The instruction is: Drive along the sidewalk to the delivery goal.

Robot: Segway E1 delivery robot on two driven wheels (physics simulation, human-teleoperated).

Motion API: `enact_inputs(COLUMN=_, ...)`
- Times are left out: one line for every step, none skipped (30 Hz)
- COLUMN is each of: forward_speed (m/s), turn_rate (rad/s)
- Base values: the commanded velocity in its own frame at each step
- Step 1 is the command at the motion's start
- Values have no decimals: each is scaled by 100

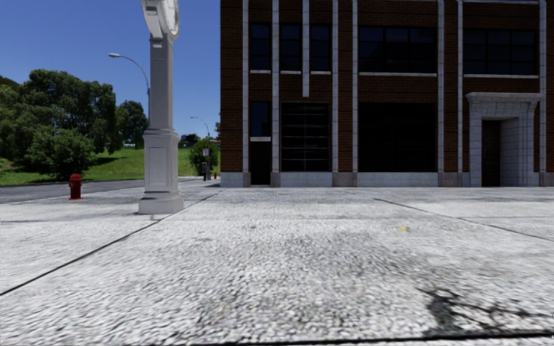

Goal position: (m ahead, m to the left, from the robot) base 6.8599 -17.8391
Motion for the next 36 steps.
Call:
enact_inputs(forward_speed=93, turn_rate=0)
enact_inputs(forward_speed=93, turn_rate=0)
enact_inputs(forward_speed=93, turn_rate=0)
enact_inputs(forward_speed=93, turn_rate=0)
enact_inputs(forward_speed=93, turn_rate=0)
enact_inputs(forward_speed=93, turn_rate=0)
enact_inputs(forward_speed=93, turn_rate=0)
enact_inputs(forward_speed=93, turn_rate=0)
enact_inputs(forward_speed=93, turn_rate=0)
enact_inputs(forward_speed=93, turn_rate=0)
enact_inputs(forward_speed=93, turn_rate=0)
enact_inputs(forward_speed=93, turn_rate=0)
enact_inputs(forward_speed=93, turn_rate=0)
enact_inputs(forward_speed=93, turn_rate=0)
enact_inputs(forward_speed=93, turn_rate=0)
enact_inputs(forward_speed=93, turn_rate=0)
enact_inputs(forward_speed=93, turn_rate=0)
enact_inputs(forward_speed=93, turn_rate=0)
enact_inputs(forward_speed=93, turn_rate=0)
enact_inputs(forward_speed=93, turn_rate=0)
enact_inputs(forward_speed=93, turn_rate=0)
enact_inputs(forward_speed=93, turn_rate=0)
enact_inputs(forward_speed=94, turn_rate=0)
enact_inputs(forward_speed=94, turn_rate=0)
enact_inputs(forward_speed=94, turn_rate=0)
enact_inputs(forward_speed=94, turn_rate=0)
enact_inputs(forward_speed=94, turn_rate=0)
enact_inputs(forward_speed=94, turn_rate=0)
enact_inputs(forward_speed=94, turn_rate=0)
enact_inputs(forward_speed=94, turn_rate=0)
enact_inputs(forward_speed=94, turn_rate=0)
enact_inputs(forward_speed=94, turn_rate=0)
enact_inputs(forward_speed=94, turn_rate=0)
enact_inputs(forward_speed=94, turn_rate=0)
enact_inputs(forward_speed=94, turn_rate=0)
enact_inputs(forward_speed=94, turn_rate=0)
